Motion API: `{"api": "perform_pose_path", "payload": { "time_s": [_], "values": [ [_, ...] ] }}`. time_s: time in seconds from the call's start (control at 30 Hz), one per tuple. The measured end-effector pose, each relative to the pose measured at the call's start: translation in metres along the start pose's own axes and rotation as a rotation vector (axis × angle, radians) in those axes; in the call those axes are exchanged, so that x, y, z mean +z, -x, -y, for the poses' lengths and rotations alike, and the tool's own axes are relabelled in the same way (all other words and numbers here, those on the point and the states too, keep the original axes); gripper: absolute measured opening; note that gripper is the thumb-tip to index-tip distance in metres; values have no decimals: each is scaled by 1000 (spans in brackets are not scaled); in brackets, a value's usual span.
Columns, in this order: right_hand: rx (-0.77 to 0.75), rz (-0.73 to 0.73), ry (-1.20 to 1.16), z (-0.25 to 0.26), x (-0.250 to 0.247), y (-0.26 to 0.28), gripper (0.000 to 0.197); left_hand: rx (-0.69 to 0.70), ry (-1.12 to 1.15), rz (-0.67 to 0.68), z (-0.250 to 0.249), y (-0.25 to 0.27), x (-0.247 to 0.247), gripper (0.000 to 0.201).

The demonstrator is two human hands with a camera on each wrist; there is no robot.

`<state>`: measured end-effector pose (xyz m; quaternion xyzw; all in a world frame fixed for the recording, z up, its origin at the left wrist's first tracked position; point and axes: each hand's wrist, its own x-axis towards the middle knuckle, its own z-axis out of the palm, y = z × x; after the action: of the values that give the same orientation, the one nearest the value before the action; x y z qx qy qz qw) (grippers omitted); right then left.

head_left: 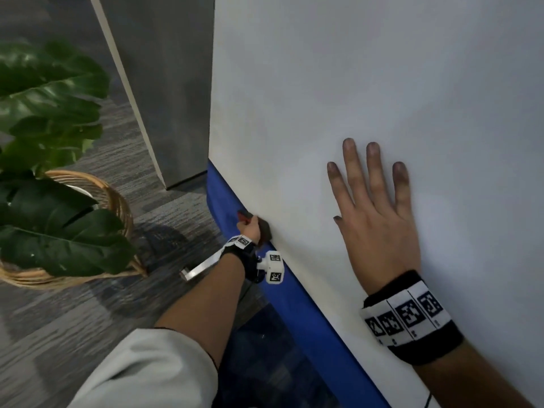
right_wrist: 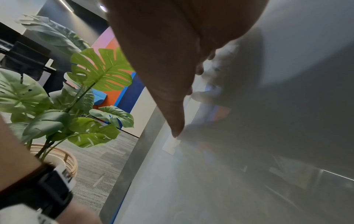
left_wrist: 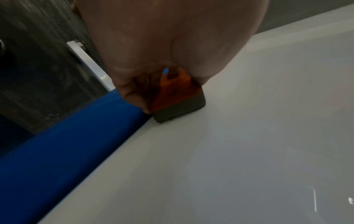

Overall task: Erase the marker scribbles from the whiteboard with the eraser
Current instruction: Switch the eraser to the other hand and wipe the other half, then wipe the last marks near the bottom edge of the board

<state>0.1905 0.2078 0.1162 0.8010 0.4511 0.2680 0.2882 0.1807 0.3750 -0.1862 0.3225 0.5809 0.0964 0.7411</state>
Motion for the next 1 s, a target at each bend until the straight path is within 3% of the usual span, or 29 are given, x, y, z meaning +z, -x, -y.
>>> {"api": "perform_pose_path", "payload": {
  "time_s": [0.13, 0.27, 0.33, 0.43, 0.47, 0.5, 0.57, 0.73, 0.87, 1.0],
  "values": [
    [-1, 7, -3, -1, 0, 1, 89, 277, 28, -10, -56, 32, -3, 54],
    [-74, 29, -67, -7, -7, 2, 83, 610, -31, 116, -93, 107, -9, 44],
    [-137, 0, -277, -16, -13, 8, 78, 720, -40, 209, -97, 155, -17, 40],
    [-133, -45, -830, -27, -20, 22, 73, 804, -40, 238, -100, 206, -35, 47],
    [-72, -4, -1048, -37, -24, 39, 70, 839, 2, 248, -94, 229, -41, 51],
    [60, -54, -1205, -87, -51, 117, 66, 894, -28, 326, -68, 313, -28, 54],
    [112, -34, -1472, -89, -52, 129, 58, 923, 2, 322, -74, 341, -46, 57],
    [416, 54, -1971, -155, -86, 264, 40, 1106, -179, 614, 2, 485, -14, 48],
    [593, 56, -2199, -178, -95, 357, 49, 1187, -370, 782, 80, 554, 35, 39],
    [851, -112, -2240, -197, -96, 441, 49, 1237, -488, 1024, 145, 611, 73, 39]
  ]
}}
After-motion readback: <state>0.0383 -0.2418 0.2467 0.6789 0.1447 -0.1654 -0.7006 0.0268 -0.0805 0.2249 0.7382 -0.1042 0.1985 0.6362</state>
